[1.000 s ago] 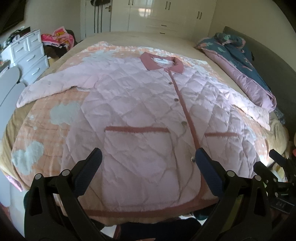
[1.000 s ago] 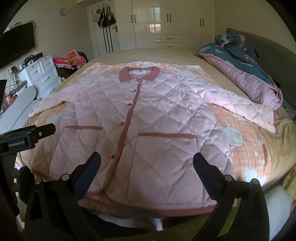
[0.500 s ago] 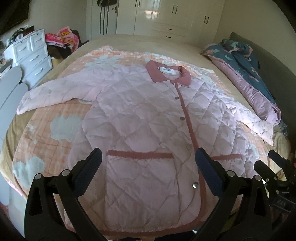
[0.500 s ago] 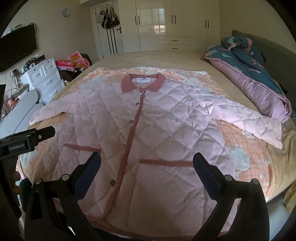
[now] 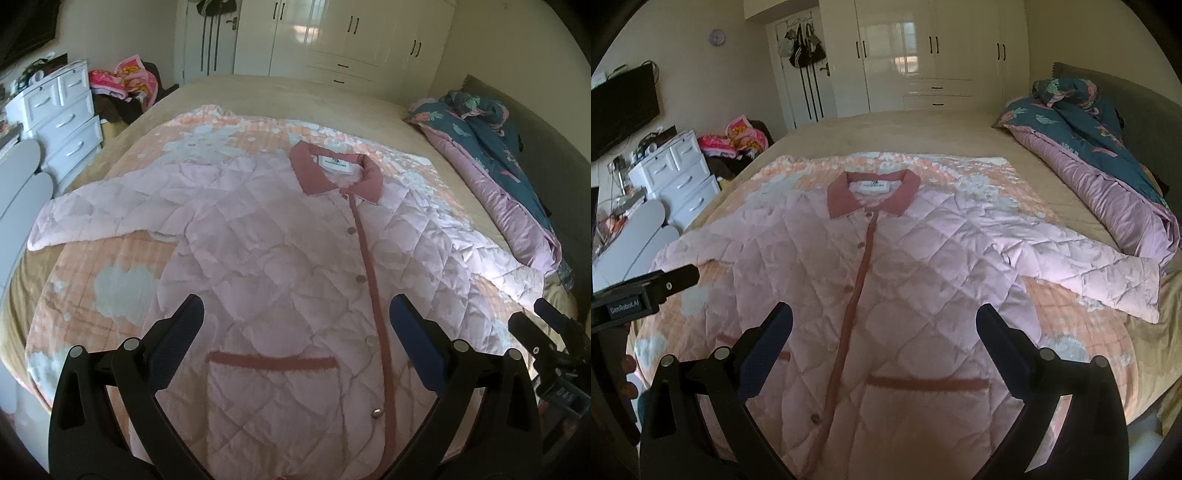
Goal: Fold large clothes
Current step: 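Move the right tool to the sleeve cuff beside the collar and grasp it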
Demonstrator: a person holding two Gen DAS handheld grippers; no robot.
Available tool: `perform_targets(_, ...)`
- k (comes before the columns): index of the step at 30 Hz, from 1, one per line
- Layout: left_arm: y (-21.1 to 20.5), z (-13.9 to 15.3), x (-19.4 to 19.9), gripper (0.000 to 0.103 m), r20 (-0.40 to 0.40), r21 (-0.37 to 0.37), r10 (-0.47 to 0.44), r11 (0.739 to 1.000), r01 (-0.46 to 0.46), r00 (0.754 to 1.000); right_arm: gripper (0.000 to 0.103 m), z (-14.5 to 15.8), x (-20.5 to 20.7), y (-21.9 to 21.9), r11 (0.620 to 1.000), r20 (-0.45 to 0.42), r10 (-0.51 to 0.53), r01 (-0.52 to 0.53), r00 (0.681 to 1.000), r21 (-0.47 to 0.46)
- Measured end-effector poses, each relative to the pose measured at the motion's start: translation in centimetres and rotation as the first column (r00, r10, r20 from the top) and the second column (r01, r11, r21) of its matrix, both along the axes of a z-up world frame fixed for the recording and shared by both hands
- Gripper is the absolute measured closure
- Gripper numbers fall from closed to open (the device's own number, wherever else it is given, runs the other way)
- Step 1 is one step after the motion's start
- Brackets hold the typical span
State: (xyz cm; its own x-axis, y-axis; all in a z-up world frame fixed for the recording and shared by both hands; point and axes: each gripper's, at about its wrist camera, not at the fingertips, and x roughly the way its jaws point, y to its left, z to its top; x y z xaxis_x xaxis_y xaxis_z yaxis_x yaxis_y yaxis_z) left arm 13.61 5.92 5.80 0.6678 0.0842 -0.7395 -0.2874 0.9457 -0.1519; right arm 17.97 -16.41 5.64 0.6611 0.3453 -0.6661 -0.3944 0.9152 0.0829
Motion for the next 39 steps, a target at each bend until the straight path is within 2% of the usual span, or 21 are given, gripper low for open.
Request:
perform_targets(13,-0.8,1.9,4.8,0.009,0.024,-0.033,-0.024,0.999,0.025,0.999,0.004,2.7,5.5,-2.1,0.995,0.032,-0.079,0.077,0.996,0.068)
perform_targets(23,-2.4,2.0,9.6,0.009,0.019,-0.054,-0.047,0.997,0.048,0.999,0.004,3.2,9.9,-5.2,0.982,0.036,-0.162,0.158,0.986,0.107)
perform_targets(28,-3.4,1.4,12.1,0.009,0.014,-0.059,-0.055,0.997,0.056,0.998,0.004,2.6,12.1,-7.4,0.967,0.024,-0.223,0.218,0.974,0.131)
perform_targets(32,-4.1,0.9,13.7,0.009,0.023,-0.102,-0.085,0.991,0.087,0.996,0.004,1.7,13.7,-9.6,0.951,0.005,-0.272,0.267,0.962,0.158)
perform_targets(39,-6.9,-0.1,16.7,0.009,-0.006,-0.074,-0.105,0.992,0.104,0.994,0.004,-0.5,15.9,-13.7,0.918,-0.033,-0.361,0.361,0.932,0.164)
